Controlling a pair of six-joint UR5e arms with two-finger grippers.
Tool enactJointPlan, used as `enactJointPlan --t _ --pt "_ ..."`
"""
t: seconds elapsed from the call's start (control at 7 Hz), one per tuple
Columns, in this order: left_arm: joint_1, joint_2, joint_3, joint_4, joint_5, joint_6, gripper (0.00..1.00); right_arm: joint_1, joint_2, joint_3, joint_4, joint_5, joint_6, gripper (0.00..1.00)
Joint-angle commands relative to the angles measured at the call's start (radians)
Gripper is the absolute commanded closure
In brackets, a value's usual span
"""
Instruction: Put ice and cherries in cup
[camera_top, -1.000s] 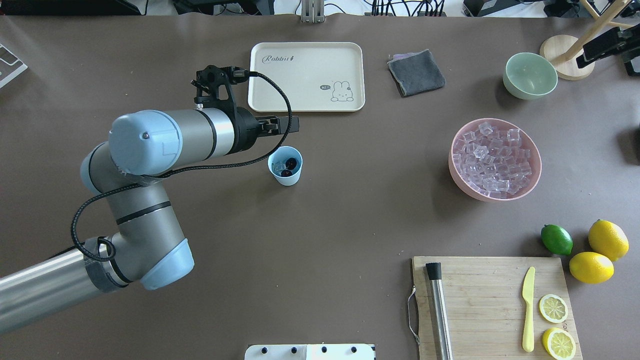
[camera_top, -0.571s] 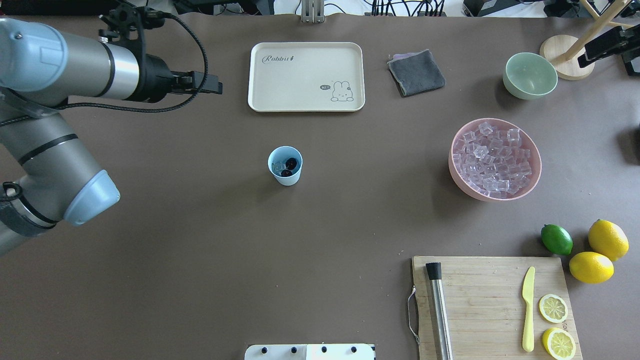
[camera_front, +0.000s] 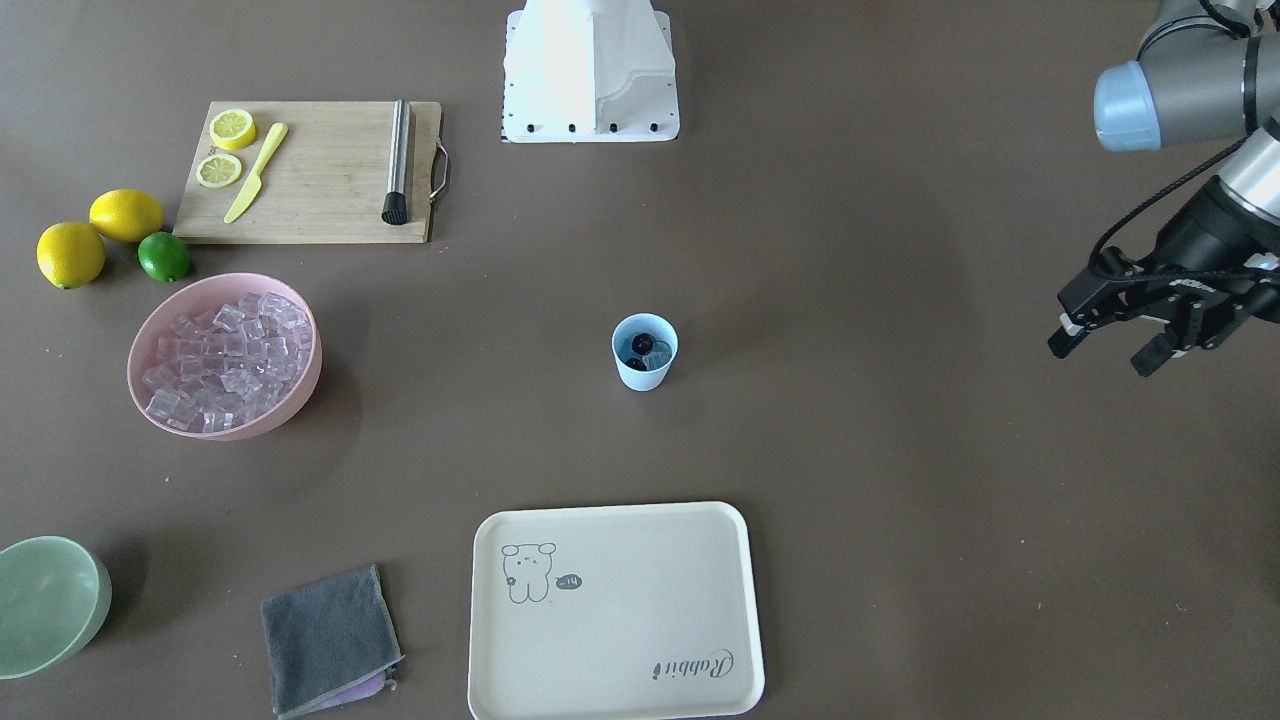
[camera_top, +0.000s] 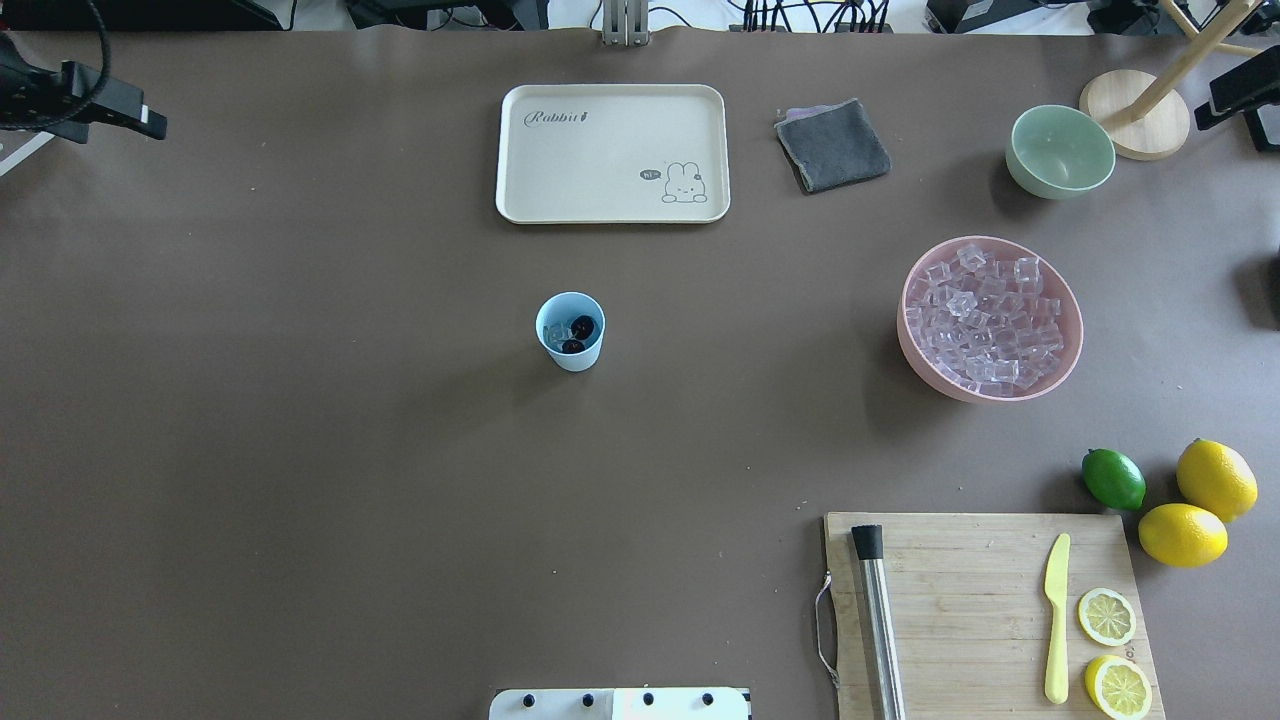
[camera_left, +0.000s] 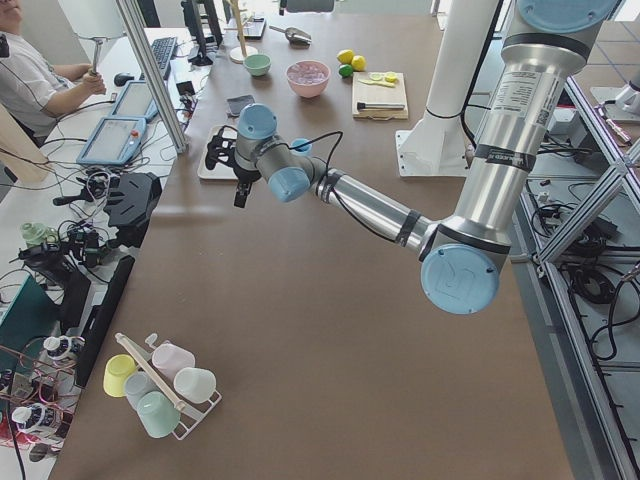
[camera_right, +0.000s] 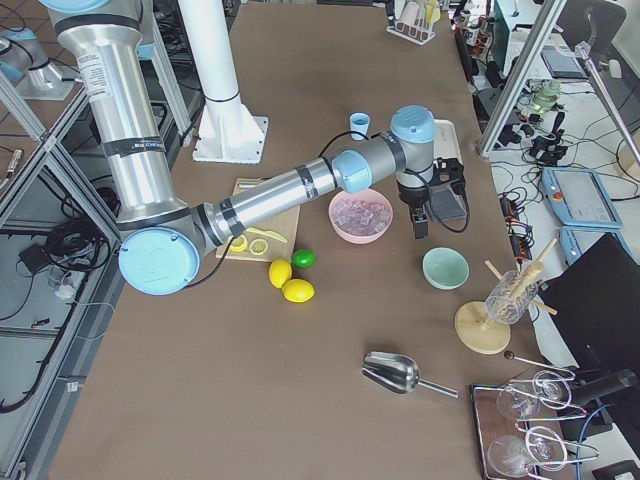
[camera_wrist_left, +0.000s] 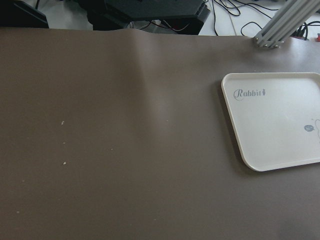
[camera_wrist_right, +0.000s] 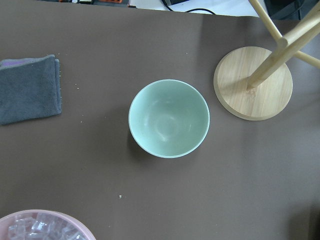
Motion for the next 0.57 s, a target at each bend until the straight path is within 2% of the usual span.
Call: enactJointPlan --t 0.0,0.14,0.43 --pt "-0.147 0.034 0.046 0.199 -0.044 0.198 0.02 0.001 -0.017 -0.019 -0.001 -0.006 0.000 0.00" --pt "-0.205 0.031 0.071 0.288 -0.047 0.312 0.02 0.001 -0.017 -0.019 -0.001 -0.007 -0.002 0.00" --pt "-0.287 0.062 0.098 0.334 -0.042 0.330 0.02 0.001 -0.012 -0.020 -0.001 -0.007 -0.008 0.00"
